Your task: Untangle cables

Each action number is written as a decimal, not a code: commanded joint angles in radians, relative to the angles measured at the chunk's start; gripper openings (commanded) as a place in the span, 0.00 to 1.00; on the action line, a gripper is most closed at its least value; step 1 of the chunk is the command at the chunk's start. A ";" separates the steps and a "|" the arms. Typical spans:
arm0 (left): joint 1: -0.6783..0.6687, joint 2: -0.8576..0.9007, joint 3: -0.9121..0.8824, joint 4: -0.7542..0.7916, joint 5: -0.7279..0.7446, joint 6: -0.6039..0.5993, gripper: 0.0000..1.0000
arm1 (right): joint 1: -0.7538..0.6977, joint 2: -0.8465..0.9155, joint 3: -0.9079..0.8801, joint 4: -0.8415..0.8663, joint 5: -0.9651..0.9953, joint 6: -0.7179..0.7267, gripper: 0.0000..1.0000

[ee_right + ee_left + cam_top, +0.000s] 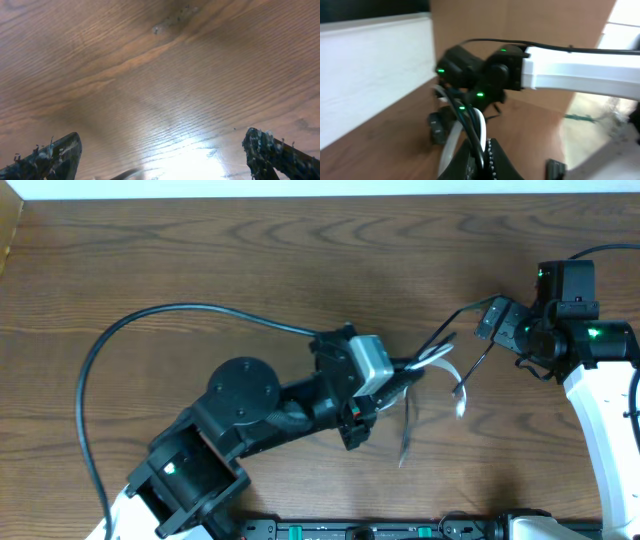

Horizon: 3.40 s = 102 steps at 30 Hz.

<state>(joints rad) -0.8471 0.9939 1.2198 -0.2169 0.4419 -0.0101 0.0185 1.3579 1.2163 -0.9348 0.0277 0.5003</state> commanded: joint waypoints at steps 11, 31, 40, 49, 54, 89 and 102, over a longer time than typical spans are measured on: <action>0.000 0.008 0.015 -0.003 -0.227 0.024 0.07 | -0.004 0.002 0.014 0.023 -0.515 -0.342 0.99; 0.000 0.195 0.015 0.346 -0.024 -0.082 0.08 | 0.064 0.002 0.014 0.065 -1.104 -0.842 0.99; 0.000 0.219 0.015 0.446 0.074 -0.180 0.07 | 0.089 0.002 0.014 0.100 -0.983 -0.780 0.99; 0.000 0.219 0.015 0.586 0.229 -0.262 0.07 | 0.097 0.003 0.014 0.127 -0.872 -0.702 0.99; 0.000 0.218 0.015 0.587 0.232 -0.275 0.07 | 0.097 0.007 0.014 0.123 -0.541 -0.492 0.99; 0.137 0.149 0.015 0.530 0.244 -0.270 0.07 | 0.011 0.164 0.013 -0.001 -0.502 -0.178 0.99; 0.137 0.148 0.015 0.528 0.389 -0.310 0.08 | 0.012 0.167 0.013 0.112 -0.453 0.158 0.99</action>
<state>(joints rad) -0.7139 1.1664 1.2198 0.3065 0.7589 -0.3073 0.0364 1.5120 1.2167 -0.8249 -0.4461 0.5694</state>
